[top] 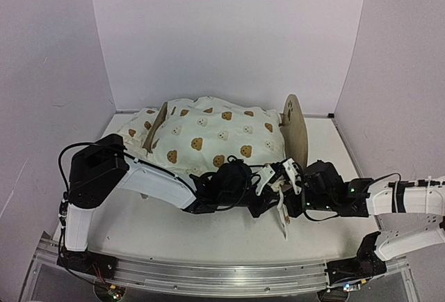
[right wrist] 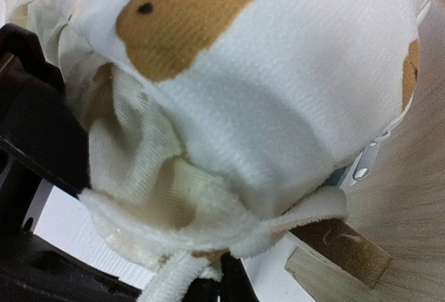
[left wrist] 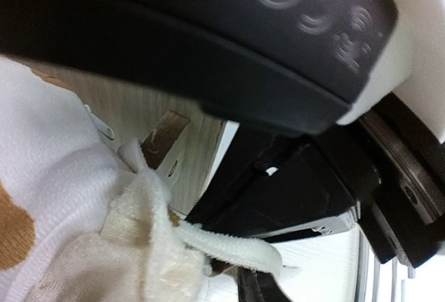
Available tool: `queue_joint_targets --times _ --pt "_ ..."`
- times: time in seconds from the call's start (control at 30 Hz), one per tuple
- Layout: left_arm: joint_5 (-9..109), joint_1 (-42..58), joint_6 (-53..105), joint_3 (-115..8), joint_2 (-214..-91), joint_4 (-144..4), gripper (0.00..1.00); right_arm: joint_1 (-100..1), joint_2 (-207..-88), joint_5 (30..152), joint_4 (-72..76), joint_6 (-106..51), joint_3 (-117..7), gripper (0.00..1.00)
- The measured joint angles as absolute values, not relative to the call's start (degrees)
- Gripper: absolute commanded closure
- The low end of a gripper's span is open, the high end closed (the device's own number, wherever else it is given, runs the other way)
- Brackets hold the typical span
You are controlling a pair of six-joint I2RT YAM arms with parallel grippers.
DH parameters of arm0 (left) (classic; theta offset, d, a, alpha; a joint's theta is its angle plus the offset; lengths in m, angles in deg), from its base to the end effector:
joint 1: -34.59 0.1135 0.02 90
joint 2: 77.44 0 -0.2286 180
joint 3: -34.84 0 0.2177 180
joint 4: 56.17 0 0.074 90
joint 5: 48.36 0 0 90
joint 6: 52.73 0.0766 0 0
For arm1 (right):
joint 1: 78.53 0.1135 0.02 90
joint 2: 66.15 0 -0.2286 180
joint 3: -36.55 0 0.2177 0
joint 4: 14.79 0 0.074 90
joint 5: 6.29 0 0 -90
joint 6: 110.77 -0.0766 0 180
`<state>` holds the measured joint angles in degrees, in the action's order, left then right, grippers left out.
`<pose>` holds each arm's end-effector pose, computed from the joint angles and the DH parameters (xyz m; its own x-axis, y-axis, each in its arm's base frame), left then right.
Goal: Set up the pet bed
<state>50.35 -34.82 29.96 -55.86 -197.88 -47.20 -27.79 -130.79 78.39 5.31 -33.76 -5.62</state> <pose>0.1526 -0.4392 0.1495 -0.2478 0.3019 -0.9206 0.9513 0.2556 -0.1722 0.1535 0.1766 0.1352 -0.5807 -0.3569 -0.7317 -0.6129 0.7832 0.1044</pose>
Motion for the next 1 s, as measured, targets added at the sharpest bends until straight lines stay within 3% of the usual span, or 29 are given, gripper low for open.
queue_joint_targets --times 0.1,0.2,0.33,0.6,0.9,1.0 --pt "50.1 -34.7 29.8 -55.9 -197.9 -47.4 0.99 -28.0 -130.9 78.7 5.8 -33.3 -5.7 1.00" --pt "50.0 -34.6 29.7 -56.3 -197.9 -48.3 1.00 -28.2 -131.0 78.8 6.4 -33.0 -5.7 0.98" --pt "48.9 -34.6 29.7 -56.4 -197.9 -48.8 1.00 -28.1 -131.2 78.6 13.0 -36.5 -8.5 0.62" --pt "47.5 -34.4 27.7 -56.5 -197.9 -47.8 1.00 -25.6 -126.1 83.0 26.1 -51.2 -12.7 0.37" --pt "47.6 -34.5 24.6 -56.5 -197.8 -47.7 1.00 -23.7 -121.0 86.1 24.2 -55.4 -6.1 0.32" --pt "47.6 -34.5 23.5 -56.5 -197.8 -47.7 1.00 -22.1 -122.4 86.1 18.9 -55.3 -3.7 0.43"
